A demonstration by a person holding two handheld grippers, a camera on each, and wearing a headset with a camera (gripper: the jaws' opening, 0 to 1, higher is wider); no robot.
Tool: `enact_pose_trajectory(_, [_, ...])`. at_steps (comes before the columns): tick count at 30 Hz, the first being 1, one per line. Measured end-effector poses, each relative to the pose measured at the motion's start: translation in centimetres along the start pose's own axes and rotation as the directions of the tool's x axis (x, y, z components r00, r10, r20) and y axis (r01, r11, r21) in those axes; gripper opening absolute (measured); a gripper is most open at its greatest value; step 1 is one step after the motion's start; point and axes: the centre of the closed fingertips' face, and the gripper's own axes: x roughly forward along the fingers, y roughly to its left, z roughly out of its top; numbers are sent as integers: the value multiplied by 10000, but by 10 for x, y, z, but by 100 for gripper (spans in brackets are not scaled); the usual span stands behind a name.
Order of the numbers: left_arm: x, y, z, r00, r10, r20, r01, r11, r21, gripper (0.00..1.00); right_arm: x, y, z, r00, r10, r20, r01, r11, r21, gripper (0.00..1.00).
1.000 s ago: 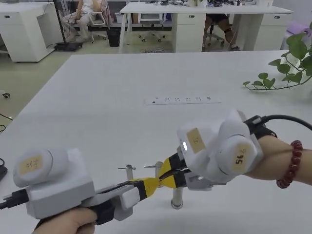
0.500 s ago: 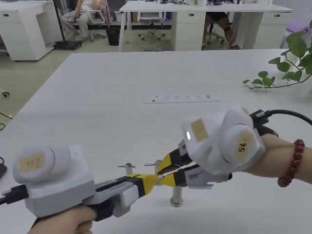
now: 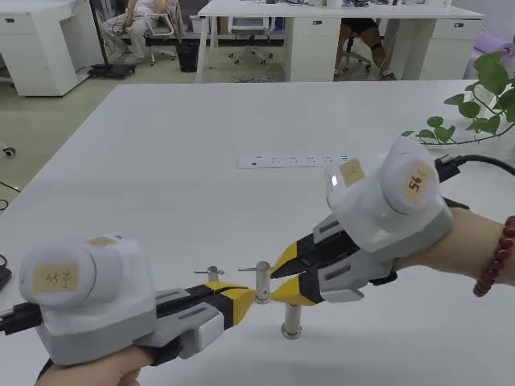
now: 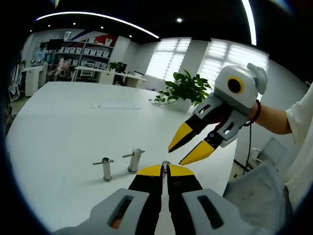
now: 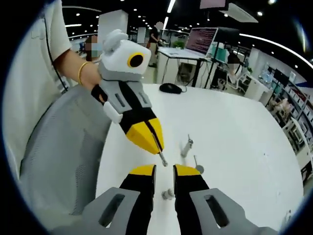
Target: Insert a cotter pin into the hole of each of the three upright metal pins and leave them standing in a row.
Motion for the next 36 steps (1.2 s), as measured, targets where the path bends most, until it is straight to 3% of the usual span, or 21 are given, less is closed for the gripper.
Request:
enact_pose_trajectory(8, [-2,-9,1,9989,-446,-144,459,9928,1105,0,-3,5,-4,9980,611,189,-622,9958,674,16])
enact_pose_trajectory(19, [-3,-24,-1,9923,-1175,-395,1232,9705,2073,0,-3,16,-4,9914,1281,282,-1295,9900,562,16])
enact_pose_trajectory(28, [-5,-37,-3,9822,-1805,-510,1875,9506,2473,0,-5,28,-5,9778,2068,339,-2076,9779,232,15])
enact_pose_trajectory(36, [-9,-49,-5,9711,-2297,-654,2388,9311,2757,0,-7,39,-5,9602,2762,417,-2765,9610,28,13])
